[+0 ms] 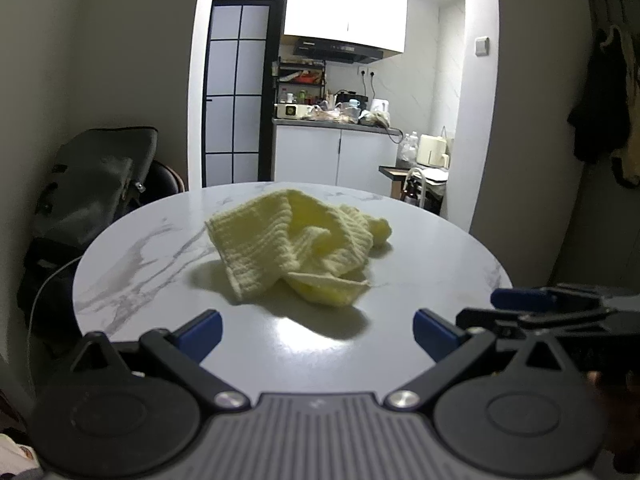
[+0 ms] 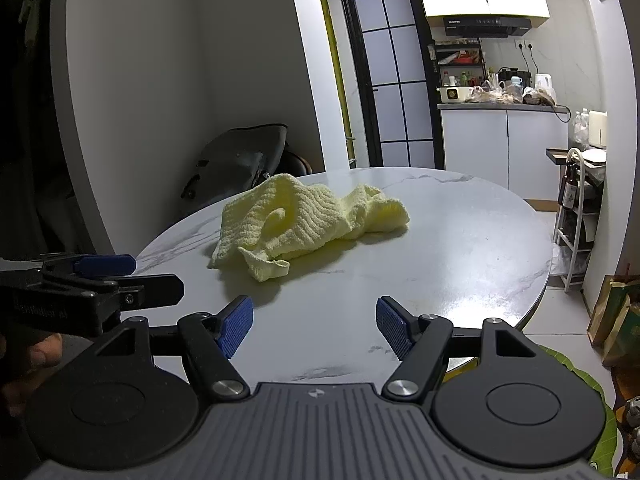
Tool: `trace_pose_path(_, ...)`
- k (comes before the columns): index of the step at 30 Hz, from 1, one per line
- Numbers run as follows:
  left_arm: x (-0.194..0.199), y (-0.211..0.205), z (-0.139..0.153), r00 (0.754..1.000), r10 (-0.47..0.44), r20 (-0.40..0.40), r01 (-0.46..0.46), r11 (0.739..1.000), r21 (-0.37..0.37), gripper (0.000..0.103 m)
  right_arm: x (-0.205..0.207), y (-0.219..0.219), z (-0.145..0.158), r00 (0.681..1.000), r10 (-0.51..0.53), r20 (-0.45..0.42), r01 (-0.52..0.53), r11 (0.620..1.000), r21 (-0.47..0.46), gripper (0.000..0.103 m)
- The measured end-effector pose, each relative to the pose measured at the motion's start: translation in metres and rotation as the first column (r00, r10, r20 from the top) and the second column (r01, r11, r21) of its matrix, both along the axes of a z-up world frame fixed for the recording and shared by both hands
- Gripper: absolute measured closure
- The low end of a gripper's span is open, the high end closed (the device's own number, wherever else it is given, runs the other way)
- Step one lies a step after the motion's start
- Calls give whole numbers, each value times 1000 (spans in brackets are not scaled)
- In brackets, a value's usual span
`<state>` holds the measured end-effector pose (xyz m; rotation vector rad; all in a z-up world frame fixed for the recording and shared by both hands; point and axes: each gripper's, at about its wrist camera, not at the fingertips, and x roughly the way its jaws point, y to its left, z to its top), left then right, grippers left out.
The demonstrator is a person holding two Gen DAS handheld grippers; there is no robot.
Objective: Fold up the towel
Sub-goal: 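Move both grippers toward the crumpled yellow towel on the table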
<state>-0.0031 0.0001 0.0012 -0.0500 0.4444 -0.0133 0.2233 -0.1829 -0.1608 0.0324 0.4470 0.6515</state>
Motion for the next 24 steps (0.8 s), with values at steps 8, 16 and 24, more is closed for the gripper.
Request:
trace_pose_path(8, -29, 0, 11, 1000, 1, 20, -1, 999, -37, 0, -6, -13, 3, 1000, 7, -29, -6, 999, 39, 30)
trace_pose_path(16, 0, -3, -2, 999, 4, -39, -6, 999, -40, 0, -7, 8, 6, 999, 19, -27, -19, 1000, -18, 30)
trace_pose_path(24, 18, 8, -27, 994, 60, -88, -65, 996, -61, 0, -25, 3, 17, 1000, 11, -28, -11, 1000, -28, 30)
